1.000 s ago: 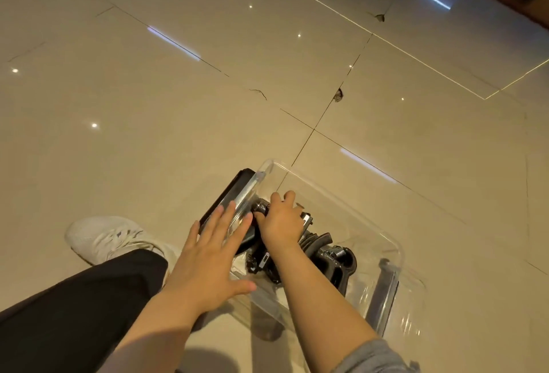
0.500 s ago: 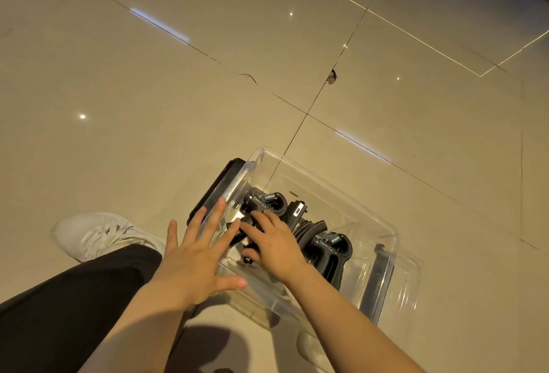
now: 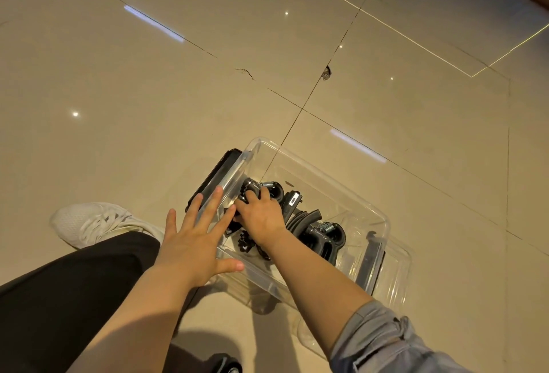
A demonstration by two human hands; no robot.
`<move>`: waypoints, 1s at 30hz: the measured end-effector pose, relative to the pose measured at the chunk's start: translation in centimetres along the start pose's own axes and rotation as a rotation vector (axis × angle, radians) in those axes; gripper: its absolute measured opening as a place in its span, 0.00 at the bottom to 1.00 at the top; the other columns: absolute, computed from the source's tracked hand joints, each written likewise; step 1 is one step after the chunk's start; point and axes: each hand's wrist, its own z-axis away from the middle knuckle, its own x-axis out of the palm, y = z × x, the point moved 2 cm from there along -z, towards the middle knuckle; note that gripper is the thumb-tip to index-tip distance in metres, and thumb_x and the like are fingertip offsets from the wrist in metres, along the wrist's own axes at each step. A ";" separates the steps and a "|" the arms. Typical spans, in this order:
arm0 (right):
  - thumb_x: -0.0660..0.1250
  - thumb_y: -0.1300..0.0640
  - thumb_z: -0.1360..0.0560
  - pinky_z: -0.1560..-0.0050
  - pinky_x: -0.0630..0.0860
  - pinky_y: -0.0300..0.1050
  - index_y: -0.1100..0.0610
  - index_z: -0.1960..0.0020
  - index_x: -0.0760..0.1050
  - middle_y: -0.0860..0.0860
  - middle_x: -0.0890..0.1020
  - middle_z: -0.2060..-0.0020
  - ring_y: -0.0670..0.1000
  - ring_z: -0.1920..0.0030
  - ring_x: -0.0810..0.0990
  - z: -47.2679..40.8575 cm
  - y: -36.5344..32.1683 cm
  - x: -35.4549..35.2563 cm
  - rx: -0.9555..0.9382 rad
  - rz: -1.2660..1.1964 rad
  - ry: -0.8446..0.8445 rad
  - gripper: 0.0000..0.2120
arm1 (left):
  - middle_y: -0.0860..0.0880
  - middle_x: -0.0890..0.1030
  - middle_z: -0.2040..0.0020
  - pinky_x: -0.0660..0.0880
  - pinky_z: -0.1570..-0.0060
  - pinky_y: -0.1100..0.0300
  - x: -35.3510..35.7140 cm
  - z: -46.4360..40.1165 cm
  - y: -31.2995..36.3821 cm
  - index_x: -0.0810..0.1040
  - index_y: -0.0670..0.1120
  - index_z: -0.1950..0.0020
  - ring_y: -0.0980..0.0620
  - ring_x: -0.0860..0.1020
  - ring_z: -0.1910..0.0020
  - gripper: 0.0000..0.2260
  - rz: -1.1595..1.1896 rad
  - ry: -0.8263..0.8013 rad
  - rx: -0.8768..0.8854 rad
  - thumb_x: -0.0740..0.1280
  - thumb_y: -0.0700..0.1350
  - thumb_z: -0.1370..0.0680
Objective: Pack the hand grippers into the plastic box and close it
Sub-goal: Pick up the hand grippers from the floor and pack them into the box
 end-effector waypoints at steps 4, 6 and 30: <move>0.63 0.46 0.23 0.32 0.63 0.61 0.53 0.28 0.62 0.57 0.63 0.28 0.63 0.28 0.57 2.4 0.5 0.0 0.009 -0.314 0.026 0.27 | 0.51 0.19 0.33 0.37 0.31 0.39 -0.2 0.1 0.1 0.25 0.56 0.33 0.45 0.27 0.29 0.44 -0.007 0.055 -0.002 0.52 0.74 0.31; 0.62 0.46 0.22 0.31 0.62 0.58 0.54 0.28 0.64 0.57 0.65 0.29 0.60 0.28 0.60 5.2 1.2 -0.4 0.046 -0.436 0.101 0.25 | 0.49 0.25 0.29 0.37 0.30 0.40 -0.7 0.4 0.1 0.29 0.57 0.29 0.46 0.29 0.28 0.44 -0.012 0.136 0.023 0.55 0.73 0.30; 0.65 0.51 0.23 0.45 0.76 0.39 0.48 0.35 0.71 0.44 0.78 0.43 0.41 0.47 0.77 18.0 -3.9 -15.3 -0.113 -0.846 0.373 0.16 | 0.58 0.77 0.45 0.70 0.55 0.64 -6.8 22.1 0.8 0.74 0.55 0.38 0.61 0.74 0.51 0.14 0.396 1.017 -0.076 0.64 0.53 0.23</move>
